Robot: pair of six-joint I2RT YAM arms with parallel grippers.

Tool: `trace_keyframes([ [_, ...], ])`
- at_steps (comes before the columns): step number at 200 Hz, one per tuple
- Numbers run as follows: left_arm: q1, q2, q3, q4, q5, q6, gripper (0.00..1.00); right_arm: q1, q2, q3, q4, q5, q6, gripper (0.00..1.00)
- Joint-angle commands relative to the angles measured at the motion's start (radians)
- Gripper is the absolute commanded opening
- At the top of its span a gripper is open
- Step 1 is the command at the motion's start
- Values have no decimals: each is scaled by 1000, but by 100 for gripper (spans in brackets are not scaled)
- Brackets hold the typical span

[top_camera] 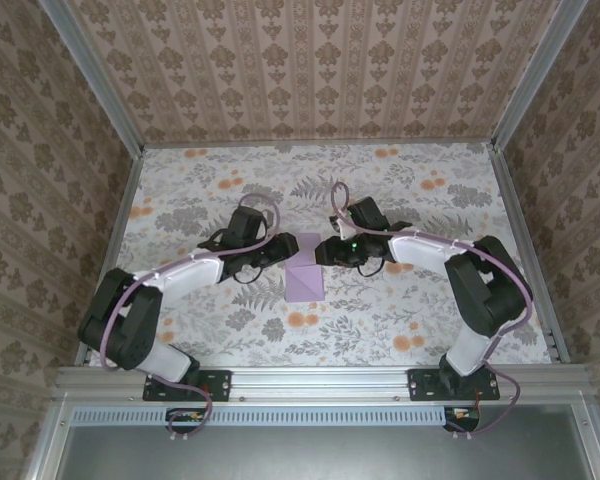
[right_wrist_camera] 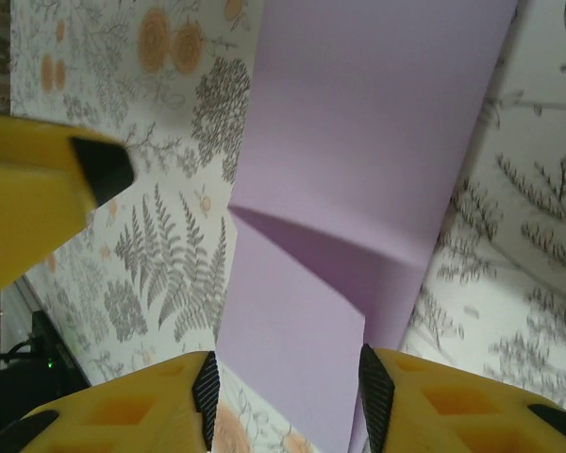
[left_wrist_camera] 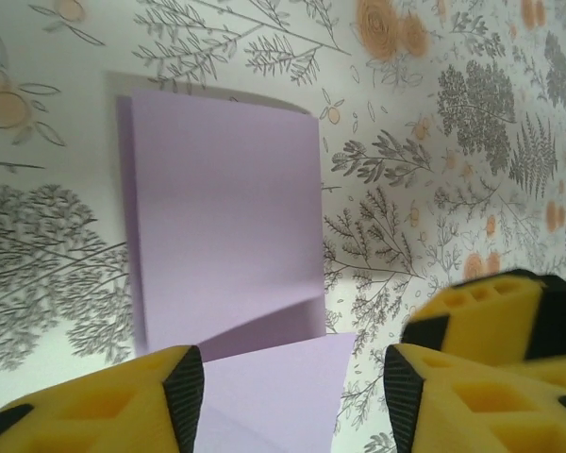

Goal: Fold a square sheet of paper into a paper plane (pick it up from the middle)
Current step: Turn over the paper at the center of the table.

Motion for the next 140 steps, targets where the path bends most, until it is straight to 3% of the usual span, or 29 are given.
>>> trace_keyframes([
  [1,18,-50,-63,-53,-55,-38,67,-14,78,50,2,-38,-3,47],
  [48,18,-160,-142,-46,-106,-23,100,-16,163,80,45,-150,-13,42],
  [82,18,-183,-153,-37,-73,-12,100,-22,184,47,105,-201,10,31],
  [109,18,-166,-169,31,-2,-25,100,-46,174,3,187,-234,52,13],
  [140,13,-125,-195,157,84,-53,100,-68,153,-35,238,-231,75,8],
])
